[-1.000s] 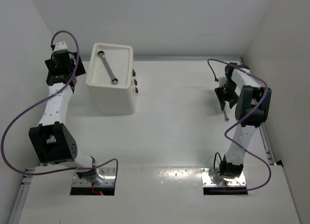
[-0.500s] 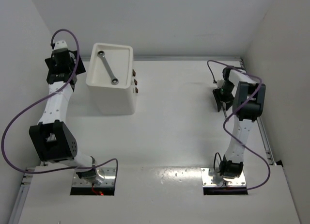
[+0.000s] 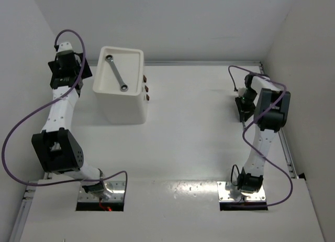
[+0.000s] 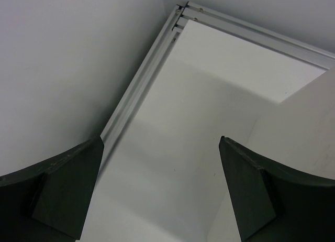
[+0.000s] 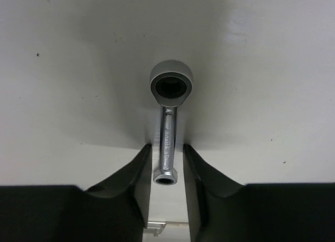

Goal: Sort the tools into containers

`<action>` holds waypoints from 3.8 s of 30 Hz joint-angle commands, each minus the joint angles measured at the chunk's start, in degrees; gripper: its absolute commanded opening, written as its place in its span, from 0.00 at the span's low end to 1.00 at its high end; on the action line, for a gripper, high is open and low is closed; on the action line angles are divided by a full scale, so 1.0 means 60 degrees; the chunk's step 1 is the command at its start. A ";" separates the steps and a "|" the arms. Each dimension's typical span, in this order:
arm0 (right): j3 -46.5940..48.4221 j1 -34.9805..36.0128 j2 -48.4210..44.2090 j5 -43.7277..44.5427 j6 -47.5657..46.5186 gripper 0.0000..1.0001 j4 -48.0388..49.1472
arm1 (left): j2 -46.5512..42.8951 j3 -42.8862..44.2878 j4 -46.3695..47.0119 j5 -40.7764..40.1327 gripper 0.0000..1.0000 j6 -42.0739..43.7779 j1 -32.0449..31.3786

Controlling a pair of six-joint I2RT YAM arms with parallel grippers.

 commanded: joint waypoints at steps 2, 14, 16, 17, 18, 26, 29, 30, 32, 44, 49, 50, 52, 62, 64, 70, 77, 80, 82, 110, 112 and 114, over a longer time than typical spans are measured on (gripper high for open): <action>-0.0511 -0.0163 0.0446 0.0084 -0.0259 0.23 0.0154 | 0.0057 0.0340 0.0086 -0.0088 1.00 -0.0116 -0.0073; 0.0964 0.0670 -0.0314 -0.2369 0.0309 0.00 -0.0709 | -0.0279 -0.0231 -0.0002 0.0044 1.00 -0.0424 -0.0160; 0.1449 0.1037 -0.0842 -0.3091 0.0559 0.00 -0.0929 | -0.0367 -0.0422 -0.0002 0.0044 1.00 -0.0424 -0.0262; 0.1858 0.1329 -0.0988 -0.3834 0.0850 0.00 -0.1060 | -0.0368 -0.0567 -0.0002 0.0044 1.00 -0.0424 -0.0263; 0.2021 0.1462 -0.1251 -0.4189 0.0998 0.00 -0.1062 | -0.0368 -0.0670 -0.0002 0.0044 1.00 -0.0424 -0.0263; 0.4509 0.2984 -0.1579 -0.7750 0.3179 0.00 -0.0214 | -0.0456 -0.0671 -0.0002 -0.0044 1.00 -0.0424 -0.0263; 0.6487 0.3686 -0.0977 -0.8732 0.5342 0.00 0.1127 | -0.0456 -0.0671 -0.0002 -0.0044 1.00 -0.0424 -0.0263; 0.6984 0.3922 -0.0888 -0.8734 0.5510 0.00 0.1571 | -0.0543 -0.0671 -0.0002 -0.0044 1.00 -0.0424 -0.0263; 0.7121 0.4565 -0.0887 -0.8923 0.6036 0.00 0.2811 | -0.0544 -0.0671 -0.0002 -0.0044 1.00 -0.0336 -0.0263; 0.7869 0.6575 0.0767 -0.9364 0.9889 0.00 0.8776 | -0.0910 -0.0963 -0.0002 -0.0220 1.00 -0.0248 -0.0263; 0.7970 0.6897 0.1585 -0.8911 1.0608 0.00 0.9821 | -0.1130 -0.1140 -0.0002 -0.0220 1.00 -0.0336 -0.0263; 0.7970 0.6898 0.1690 -0.8910 1.0754 0.00 0.9953 | -0.1217 -0.1227 -0.0002 -0.0220 1.00 -0.0336 -0.0263; 0.8086 0.7001 0.1967 -0.8910 1.0902 0.00 1.0306 | -0.1218 -0.1228 -0.0002 -0.0220 1.00 -0.0336 -0.0263; 0.8088 0.7367 0.2452 -0.8998 1.1195 0.00 1.0453 | -0.1306 -0.1404 -0.0002 0.0000 1.00 -0.0512 -0.0263; 0.8204 0.7454 0.2453 -0.8911 1.1195 0.00 1.0452 | -0.1306 -0.1404 -0.0002 0.0000 1.00 -0.0512 -0.0263; 0.8205 0.7543 0.2541 -0.8705 1.1195 0.30 1.0365 | -0.1306 -0.1404 -0.0002 0.0088 1.00 -0.0512 -0.0263; 0.8117 0.7543 0.2541 -0.8602 1.0991 0.44 1.0276 | -0.1306 -0.1404 -0.0002 0.0176 1.00 -0.0600 -0.0263; 0.8117 0.7543 0.2541 -0.8602 1.0990 0.48 1.0276 | -0.1306 -0.1404 -0.0002 0.0176 1.00 -0.0600 -0.0263; 0.8117 0.7543 0.2541 -0.8602 1.0990 0.48 1.0189 | -0.1306 -0.1491 -0.0002 0.0176 1.00 -0.0600 -0.0263; 0.7956 0.7074 0.2454 -0.6844 0.9409 0.61 1.0306 | -0.1291 -0.1478 -0.0002 0.0352 1.00 -0.0804 -0.0263; 0.7738 0.7074 0.1987 -0.6553 0.9189 0.61 1.0539 | -0.1393 -0.1477 -0.0002 0.0468 1.00 -0.0892 -0.0263; 0.7314 0.7074 0.1518 -0.6086 0.9029 0.61 1.0628 | -0.1642 -0.1477 0.0319 0.0760 1.00 -0.0892 -0.0263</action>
